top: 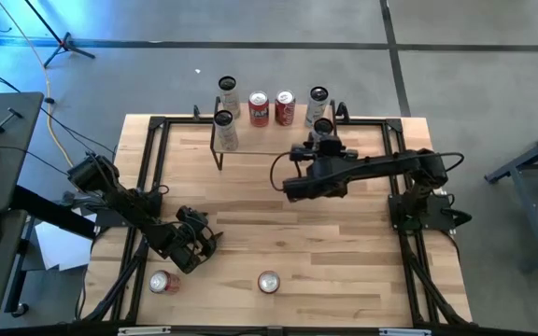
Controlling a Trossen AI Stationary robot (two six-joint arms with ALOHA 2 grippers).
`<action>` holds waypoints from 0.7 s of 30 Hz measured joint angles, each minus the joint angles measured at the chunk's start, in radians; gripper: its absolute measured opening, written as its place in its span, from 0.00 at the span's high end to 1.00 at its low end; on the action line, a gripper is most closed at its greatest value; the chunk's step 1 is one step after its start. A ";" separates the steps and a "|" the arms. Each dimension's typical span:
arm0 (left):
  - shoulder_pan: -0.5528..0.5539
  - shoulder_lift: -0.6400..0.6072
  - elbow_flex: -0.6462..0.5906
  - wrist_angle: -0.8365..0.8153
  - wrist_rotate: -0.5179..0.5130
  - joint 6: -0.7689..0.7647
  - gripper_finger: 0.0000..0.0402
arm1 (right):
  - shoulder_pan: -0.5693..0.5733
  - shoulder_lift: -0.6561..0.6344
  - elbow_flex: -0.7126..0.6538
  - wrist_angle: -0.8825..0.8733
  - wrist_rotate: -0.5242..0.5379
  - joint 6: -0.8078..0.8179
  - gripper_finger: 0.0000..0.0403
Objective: Place canned beverage on shelf
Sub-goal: Put the white and blue soda can on the shelf aligned with the other white and blue soda can
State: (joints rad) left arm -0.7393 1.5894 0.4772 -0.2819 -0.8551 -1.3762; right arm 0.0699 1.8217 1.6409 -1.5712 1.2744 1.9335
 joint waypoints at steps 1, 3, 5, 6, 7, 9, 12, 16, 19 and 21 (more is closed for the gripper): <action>0.000 0.000 0.000 0.000 0.000 0.000 0.00 | -0.005 0.000 0.000 0.000 0.000 0.000 0.42; 0.000 0.000 0.000 0.000 0.000 0.000 0.00 | -0.014 0.000 0.000 0.003 -0.002 0.000 0.42; 0.000 0.000 0.000 0.000 0.000 0.000 0.00 | -0.024 0.000 0.000 0.016 -0.010 -0.002 0.42; 0.000 0.000 0.000 0.000 0.000 0.000 0.00 | -0.029 0.000 0.000 0.022 -0.016 -0.002 0.42; 0.000 0.000 0.000 0.000 0.000 0.000 0.00 | -0.034 0.000 0.000 0.027 -0.021 -0.002 0.42; 0.000 0.000 0.000 0.000 0.000 0.000 0.00 | -0.044 0.000 0.000 0.035 -0.025 -0.003 0.42; 0.000 0.000 0.000 0.000 0.000 0.000 0.00 | -0.056 0.000 0.000 0.048 -0.030 -0.021 0.42; 0.000 0.000 0.000 0.000 0.000 0.000 0.00 | -0.069 0.000 0.000 0.089 -0.033 -0.079 0.42; 0.000 0.000 0.000 0.000 0.000 0.000 0.00 | -0.079 0.000 0.000 0.132 -0.052 -0.126 0.42; 0.000 0.000 0.000 0.000 0.000 0.000 0.00 | -0.084 0.000 0.000 0.151 -0.057 -0.150 0.42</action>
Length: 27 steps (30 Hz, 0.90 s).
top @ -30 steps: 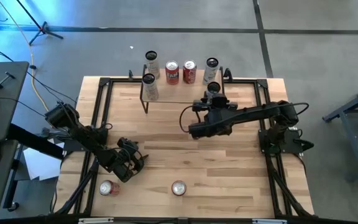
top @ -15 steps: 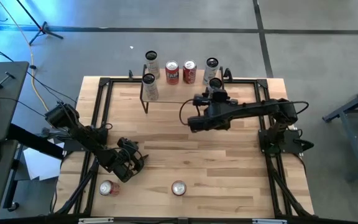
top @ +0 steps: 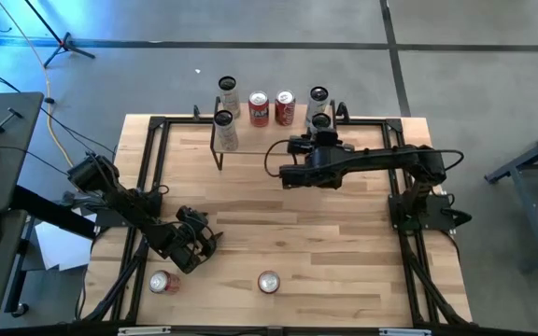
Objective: Place canned beverage on shelf
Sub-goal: Put the white and blue soda can on the shelf aligned with the other white and blue soda can
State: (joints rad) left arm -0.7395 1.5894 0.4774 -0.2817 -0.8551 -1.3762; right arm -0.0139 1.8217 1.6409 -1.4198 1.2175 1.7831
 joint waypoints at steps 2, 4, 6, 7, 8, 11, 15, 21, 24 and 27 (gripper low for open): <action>0.000 0.000 0.000 0.000 0.000 0.000 0.00 | -0.006 0.000 0.000 0.014 0.000 -0.010 0.42; 0.000 0.000 0.000 0.000 0.000 0.000 0.00 | -0.008 0.000 0.000 0.015 -0.002 -0.011 0.42; 0.000 0.000 0.000 0.000 0.000 0.000 0.00 | -0.013 0.000 0.000 0.015 -0.003 -0.011 0.42; 0.000 0.000 0.000 0.000 0.000 0.000 0.00 | -0.015 0.000 0.000 0.015 -0.003 -0.011 0.42; 0.000 0.000 0.000 0.000 0.000 0.000 0.00 | -0.019 0.000 0.000 0.015 -0.003 -0.011 0.42; 0.000 0.000 0.000 0.000 0.000 0.000 0.00 | -0.028 0.000 0.000 0.023 -0.021 -0.024 0.42; 0.000 0.000 0.000 0.000 0.000 0.000 0.00 | -0.043 0.000 0.000 0.058 -0.056 -0.081 0.42; 0.000 0.000 0.000 0.000 0.000 0.000 0.00 | -0.058 0.000 0.000 0.104 -0.071 -0.139 0.41; 0.000 0.000 0.000 0.000 0.000 0.000 0.00 | -0.059 0.000 0.000 0.107 -0.070 -0.143 0.39; 0.000 0.000 0.000 0.000 0.000 0.000 0.00 | -0.059 0.000 0.000 0.108 -0.058 -0.143 0.39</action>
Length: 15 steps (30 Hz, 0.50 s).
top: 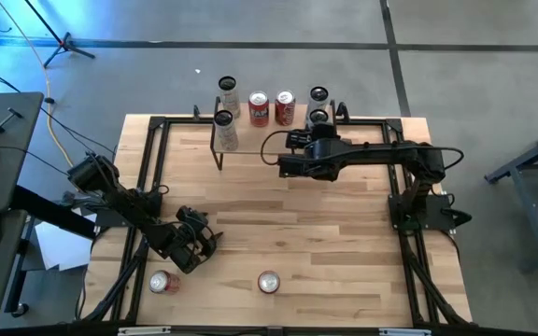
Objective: Place canned beverage on shelf
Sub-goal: Put the white and blue soda can on the shelf aligned with the other white and blue soda can
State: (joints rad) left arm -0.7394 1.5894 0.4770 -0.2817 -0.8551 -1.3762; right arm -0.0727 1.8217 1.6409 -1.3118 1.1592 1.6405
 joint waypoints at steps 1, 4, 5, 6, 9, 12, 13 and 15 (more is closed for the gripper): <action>0.000 0.000 0.000 0.000 0.000 0.000 0.00 | 0.000 0.000 0.000 0.000 0.006 0.000 0.39; 0.000 0.000 0.000 0.000 0.000 0.000 0.00 | 0.000 0.000 0.000 0.000 0.019 0.000 0.39; 0.000 0.000 0.000 0.000 0.000 0.000 0.00 | 0.000 0.000 0.000 0.001 0.019 0.000 0.38; 0.000 0.000 0.000 0.000 0.000 0.000 0.00 | 0.000 0.000 0.000 0.003 0.019 0.000 0.38; 0.000 0.000 0.000 0.000 0.000 0.000 0.00 | -0.003 0.000 0.000 0.004 0.019 0.000 0.38; 0.000 0.000 0.000 0.000 0.000 0.000 0.00 | -0.012 0.000 0.000 0.004 0.017 0.000 0.38; 0.000 0.000 0.000 0.000 0.000 0.000 0.00 | -0.013 0.000 0.000 0.004 0.014 0.000 0.38; 0.000 0.000 0.000 0.000 0.000 0.000 0.00 | -0.018 0.000 0.000 0.004 0.009 0.000 0.38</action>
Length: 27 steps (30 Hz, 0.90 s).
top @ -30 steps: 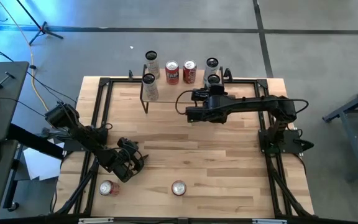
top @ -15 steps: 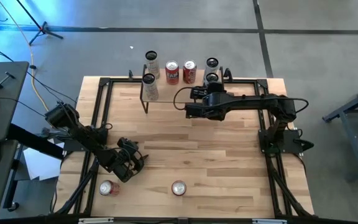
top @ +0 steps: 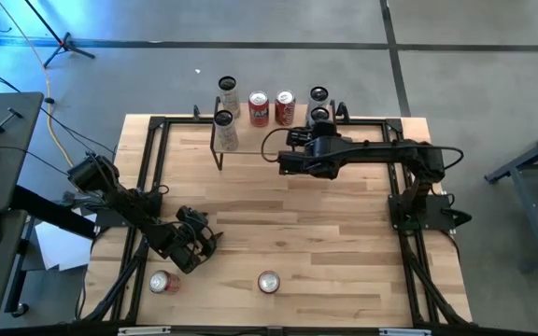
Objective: Place canned beverage on shelf
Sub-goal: Put the white and blue soda can on the shelf aligned with the other white and blue soda can
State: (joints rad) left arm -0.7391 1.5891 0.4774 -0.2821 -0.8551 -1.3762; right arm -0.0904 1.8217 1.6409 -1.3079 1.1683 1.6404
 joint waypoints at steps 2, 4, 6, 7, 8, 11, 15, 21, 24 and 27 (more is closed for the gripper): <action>0.000 0.000 0.000 0.000 0.000 0.000 0.00 | -0.004 0.000 0.000 0.000 -0.006 0.000 0.38; 0.000 0.000 0.000 0.000 0.000 0.000 0.00 | -0.009 0.000 -0.003 0.003 -0.014 0.000 0.38; 0.000 0.000 0.000 0.000 0.000 0.000 0.00 | -0.010 0.000 -0.019 0.016 -0.002 0.000 0.38; 0.000 0.000 0.000 0.000 0.000 0.000 0.00 | -0.010 0.000 -0.030 0.026 0.010 0.000 0.38; 0.000 0.000 0.000 0.000 0.000 0.000 0.00 | -0.010 -0.001 -0.045 0.040 0.026 0.001 0.38; 0.000 0.000 0.000 0.000 0.000 0.000 0.00 | -0.009 -0.004 -0.100 0.097 0.080 0.008 0.38; 0.000 0.000 0.000 0.000 0.000 0.000 0.00 | 0.006 -0.004 -0.147 0.127 0.140 0.059 0.37; 0.000 0.000 0.000 0.000 0.000 0.000 0.00 | 0.031 -0.007 -0.150 0.118 0.157 0.083 0.31; 0.000 0.000 0.000 0.000 0.000 0.000 0.00 | 0.031 -0.012 -0.150 0.124 0.140 0.082 0.28; 0.000 0.000 0.000 0.000 0.000 0.000 0.00 | 0.031 -0.011 -0.151 0.120 0.119 0.062 0.27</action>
State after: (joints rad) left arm -0.7395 1.5894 0.4774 -0.2817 -0.8551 -1.3762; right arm -0.0597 1.8103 1.4902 -1.1879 1.2877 1.7023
